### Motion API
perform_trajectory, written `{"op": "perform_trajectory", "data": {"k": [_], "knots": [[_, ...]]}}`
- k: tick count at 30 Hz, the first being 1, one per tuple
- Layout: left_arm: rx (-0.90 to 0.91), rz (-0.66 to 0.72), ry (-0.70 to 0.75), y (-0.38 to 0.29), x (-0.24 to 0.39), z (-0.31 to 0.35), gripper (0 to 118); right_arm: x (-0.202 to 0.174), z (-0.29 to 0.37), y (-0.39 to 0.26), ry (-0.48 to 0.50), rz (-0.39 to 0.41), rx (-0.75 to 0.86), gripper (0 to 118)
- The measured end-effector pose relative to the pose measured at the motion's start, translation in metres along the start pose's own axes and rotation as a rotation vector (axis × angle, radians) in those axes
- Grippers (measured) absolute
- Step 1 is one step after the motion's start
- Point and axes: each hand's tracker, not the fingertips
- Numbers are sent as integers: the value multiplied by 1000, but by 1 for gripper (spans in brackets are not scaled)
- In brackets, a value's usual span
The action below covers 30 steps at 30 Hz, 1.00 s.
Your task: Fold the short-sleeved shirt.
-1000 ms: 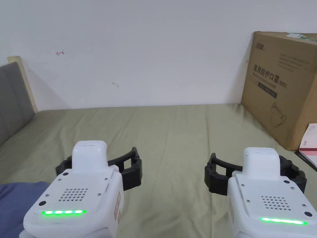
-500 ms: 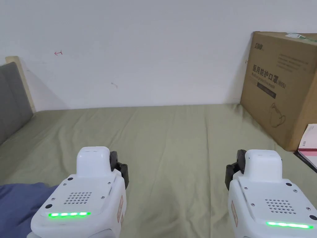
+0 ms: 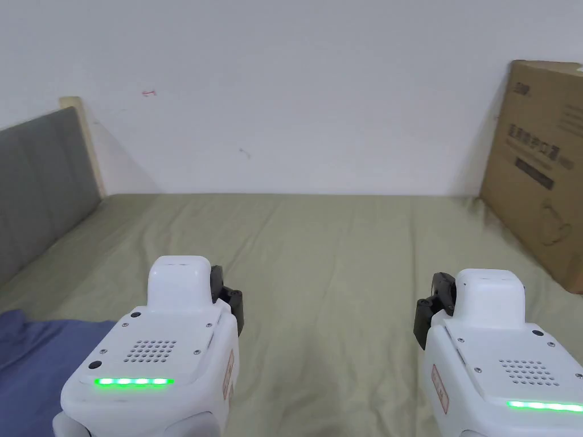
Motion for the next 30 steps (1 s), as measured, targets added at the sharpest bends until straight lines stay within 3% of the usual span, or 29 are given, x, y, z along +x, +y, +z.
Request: {"op": "perform_trajectory", "data": {"k": [12,23,26,30], "knots": [[5,49,347,8,-109,53,0,-103,-29,-9,368,-7,-70,0],[-107,110,468,-19,-166,48,0,-151,-45,-22,450,39,-126,0],[-245,107,506,-36,-186,13,0,-158,-51,-26,453,48,-147,0],[-463,180,455,-79,-224,-51,0,-165,-62,-34,459,70,-177,0]]}}
